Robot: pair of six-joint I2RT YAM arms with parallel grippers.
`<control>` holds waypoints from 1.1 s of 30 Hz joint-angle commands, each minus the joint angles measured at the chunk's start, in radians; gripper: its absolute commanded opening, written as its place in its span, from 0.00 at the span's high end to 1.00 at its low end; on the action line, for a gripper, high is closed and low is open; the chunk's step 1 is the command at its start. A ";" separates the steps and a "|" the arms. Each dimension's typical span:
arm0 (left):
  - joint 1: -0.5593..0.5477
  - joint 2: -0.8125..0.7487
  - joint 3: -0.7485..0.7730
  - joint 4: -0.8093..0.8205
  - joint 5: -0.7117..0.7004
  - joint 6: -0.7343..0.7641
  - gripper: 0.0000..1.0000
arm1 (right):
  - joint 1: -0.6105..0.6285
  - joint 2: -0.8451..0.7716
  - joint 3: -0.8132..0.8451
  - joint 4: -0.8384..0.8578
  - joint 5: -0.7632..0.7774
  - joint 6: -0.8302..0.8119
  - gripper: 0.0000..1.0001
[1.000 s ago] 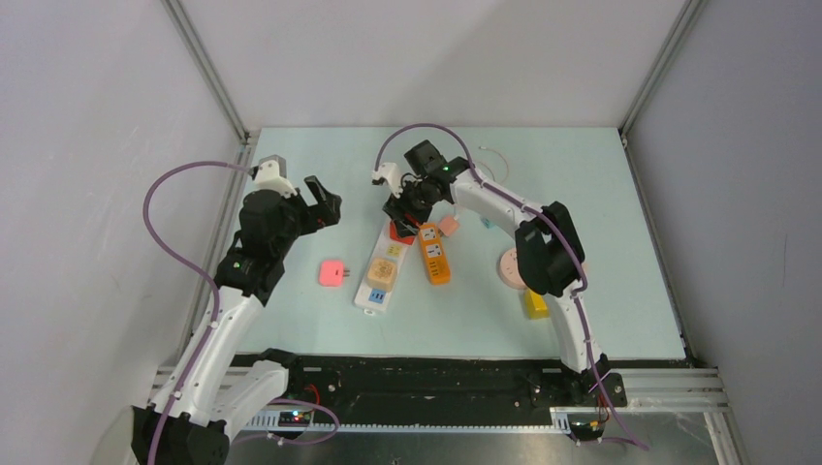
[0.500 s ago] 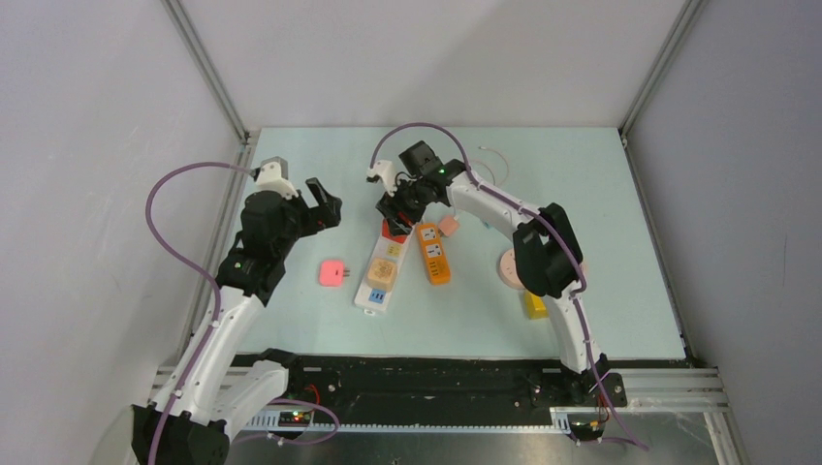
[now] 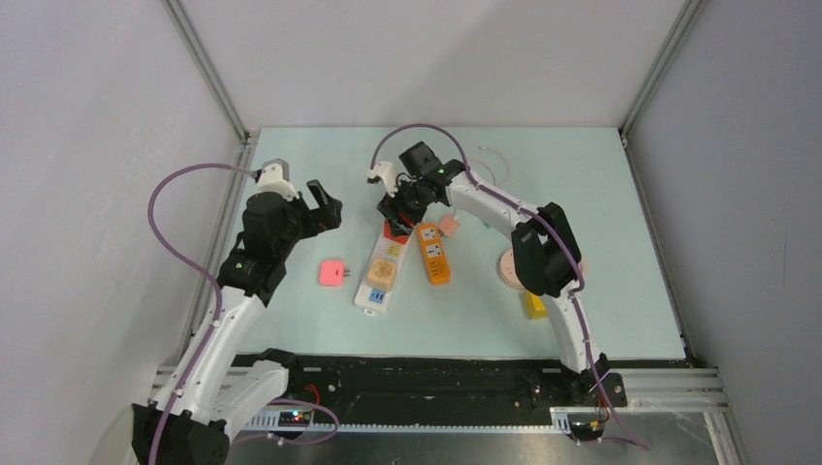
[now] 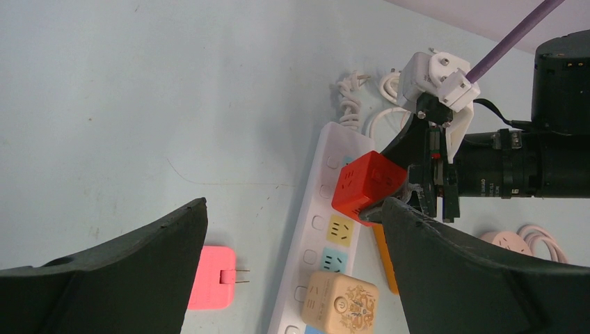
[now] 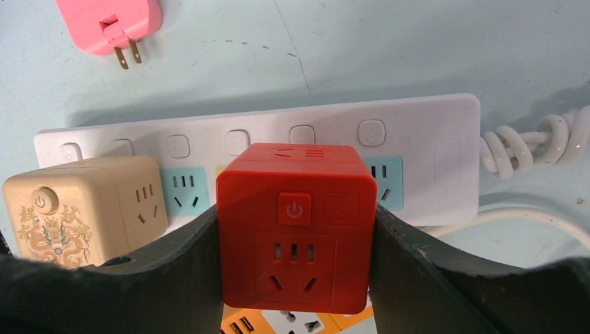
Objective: Insert the plug
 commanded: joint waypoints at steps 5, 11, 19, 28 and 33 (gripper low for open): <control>0.008 0.003 -0.008 0.028 0.018 0.026 0.02 | 0.002 0.035 0.032 0.008 0.026 -0.024 1.00; 0.007 0.004 -0.007 0.028 0.016 0.029 0.02 | 0.002 0.048 0.026 -0.030 -0.015 -0.099 1.00; 0.007 0.001 -0.009 0.026 0.017 0.036 0.02 | 0.015 0.057 -0.028 -0.011 0.032 -0.118 1.00; 0.008 0.007 -0.005 0.025 0.013 0.039 0.02 | 0.032 0.099 -0.039 -0.056 0.126 -0.090 1.00; 0.009 0.010 -0.004 0.023 0.013 0.044 0.02 | 0.024 0.051 -0.174 0.018 0.129 -0.044 1.00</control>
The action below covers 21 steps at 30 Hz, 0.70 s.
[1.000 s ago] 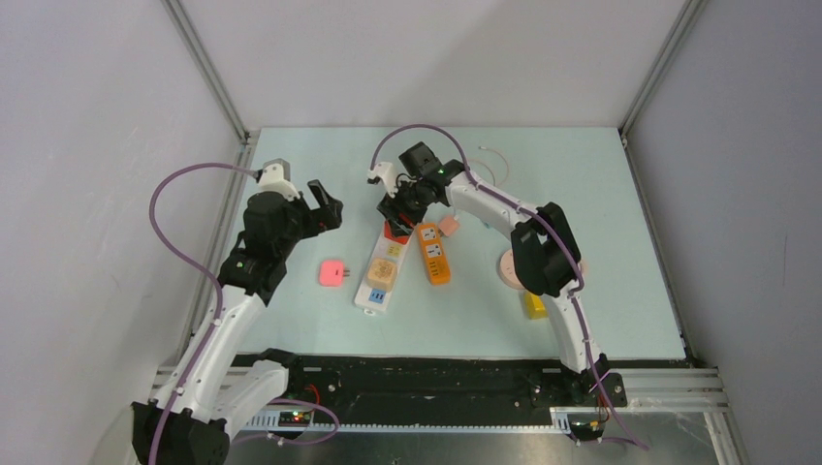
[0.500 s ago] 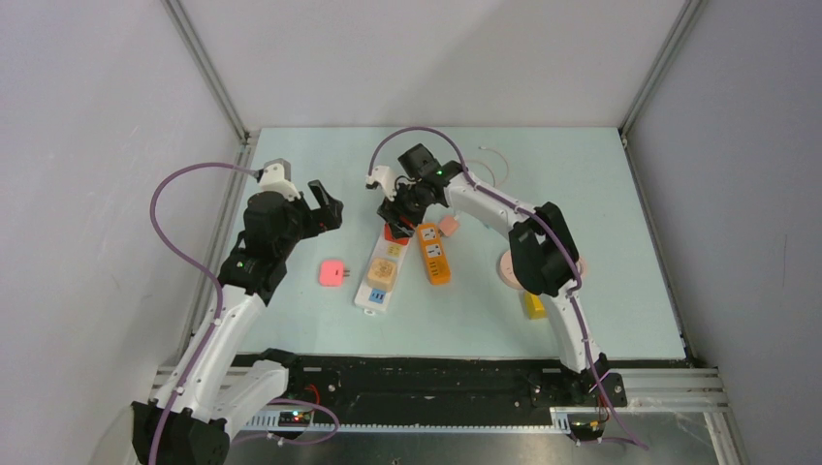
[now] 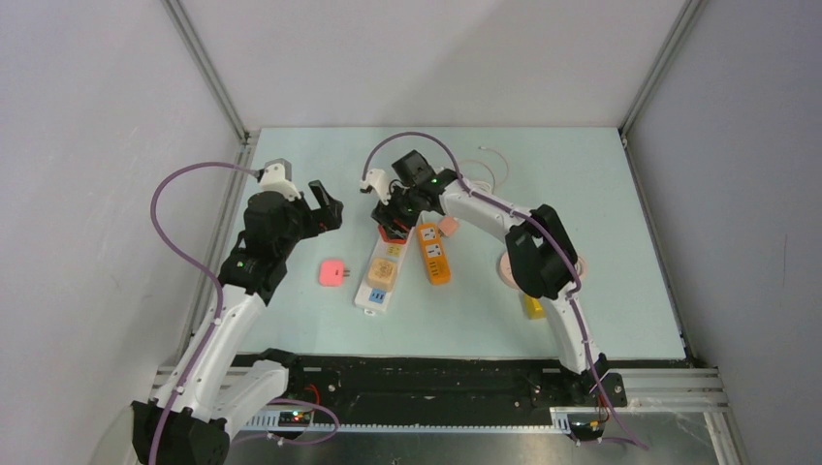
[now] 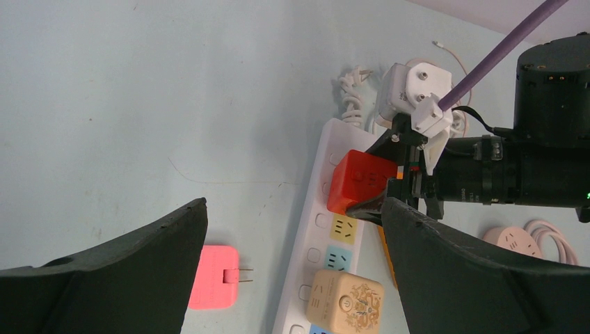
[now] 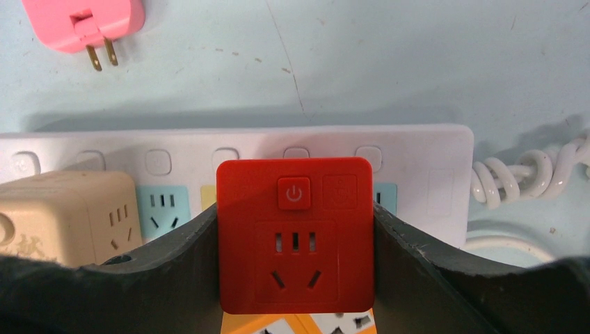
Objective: Insert the plug
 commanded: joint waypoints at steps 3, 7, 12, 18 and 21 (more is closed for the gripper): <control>0.008 0.006 -0.002 0.023 0.008 0.027 0.02 | -0.005 -0.001 -0.211 0.003 0.064 0.048 1.00; 0.009 0.013 0.005 0.024 0.011 0.027 0.02 | -0.005 -0.046 -0.312 0.088 0.072 0.067 1.00; 0.010 0.015 0.009 0.022 0.010 0.028 0.02 | -0.009 -0.118 -0.476 0.232 0.076 0.114 1.00; 0.008 0.021 0.011 0.022 0.015 0.028 0.02 | -0.011 -0.161 -0.580 0.396 0.084 0.174 1.00; 0.009 0.017 0.013 0.020 0.013 0.029 0.02 | -0.012 -0.173 -0.645 0.496 0.077 0.214 1.00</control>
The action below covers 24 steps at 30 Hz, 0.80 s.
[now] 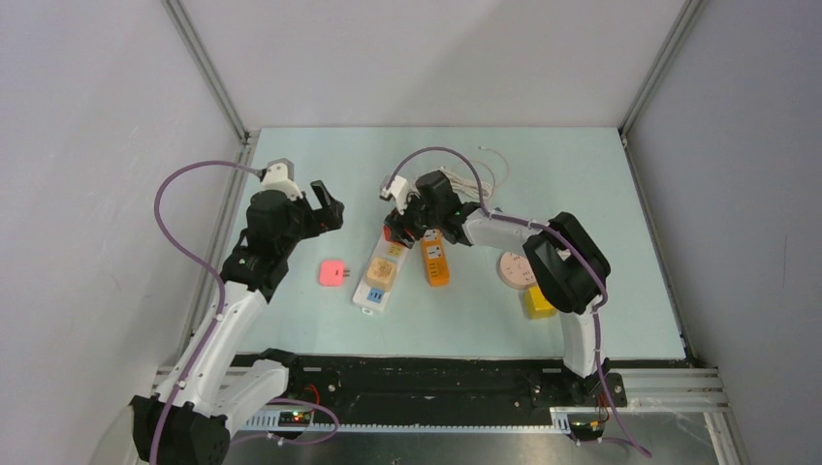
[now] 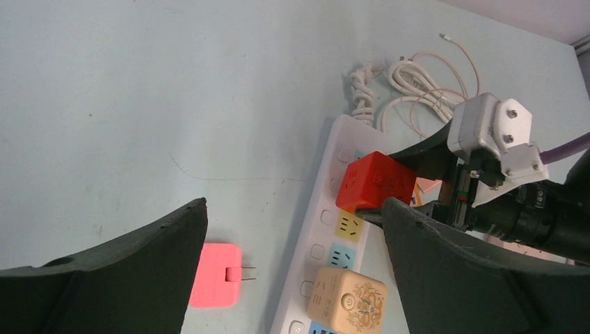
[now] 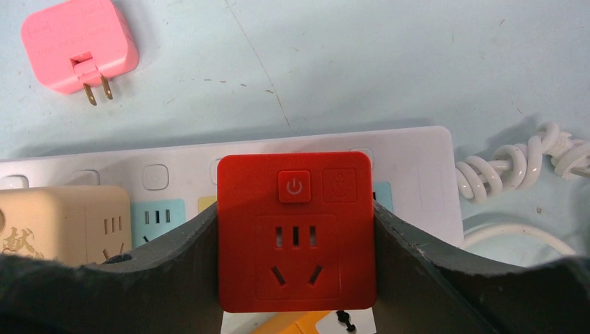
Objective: Insert the plug
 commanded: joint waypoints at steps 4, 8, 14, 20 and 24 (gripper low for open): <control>0.009 -0.007 0.010 0.020 0.008 0.025 0.02 | -0.002 0.050 -0.181 -0.028 0.040 0.131 1.00; 0.008 -0.005 0.010 0.019 0.009 0.017 0.02 | 0.002 0.038 -0.221 0.038 0.048 0.157 1.00; 0.008 0.001 0.010 0.019 0.012 0.011 0.02 | 0.004 0.034 -0.226 0.037 0.078 0.176 1.00; 0.008 0.000 0.012 0.019 0.014 0.009 0.02 | 0.008 0.047 -0.187 -0.016 0.152 0.214 1.00; 0.008 0.000 0.012 0.018 0.018 0.011 0.02 | 0.012 0.032 -0.159 -0.034 0.164 0.228 0.92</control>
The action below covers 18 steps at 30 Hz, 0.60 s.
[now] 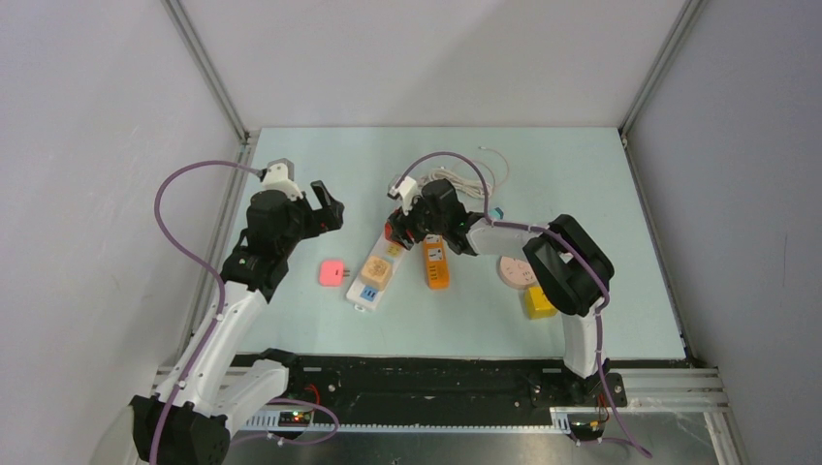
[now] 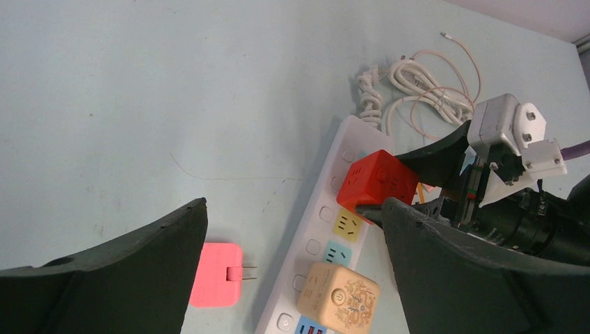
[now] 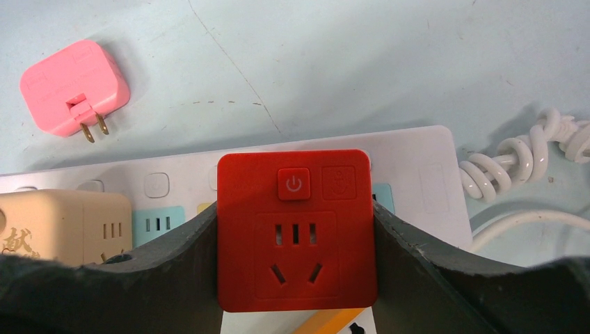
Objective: Insert the plug
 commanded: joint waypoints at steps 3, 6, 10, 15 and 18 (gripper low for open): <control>0.008 0.000 0.012 0.020 0.019 0.006 0.02 | 0.019 0.035 0.016 -0.269 0.102 0.064 0.80; 0.008 -0.001 0.011 0.019 0.019 0.006 0.02 | 0.031 0.023 0.086 -0.288 0.116 0.068 0.68; 0.008 -0.007 0.010 0.020 0.018 0.006 0.02 | 0.038 0.030 0.175 -0.310 0.131 0.100 0.46; 0.008 -0.020 0.003 0.020 0.009 0.014 0.02 | 0.042 0.032 0.247 -0.322 0.136 0.126 0.22; 0.008 -0.026 -0.002 0.020 0.003 0.018 0.02 | 0.041 0.019 0.261 -0.320 0.127 0.133 0.04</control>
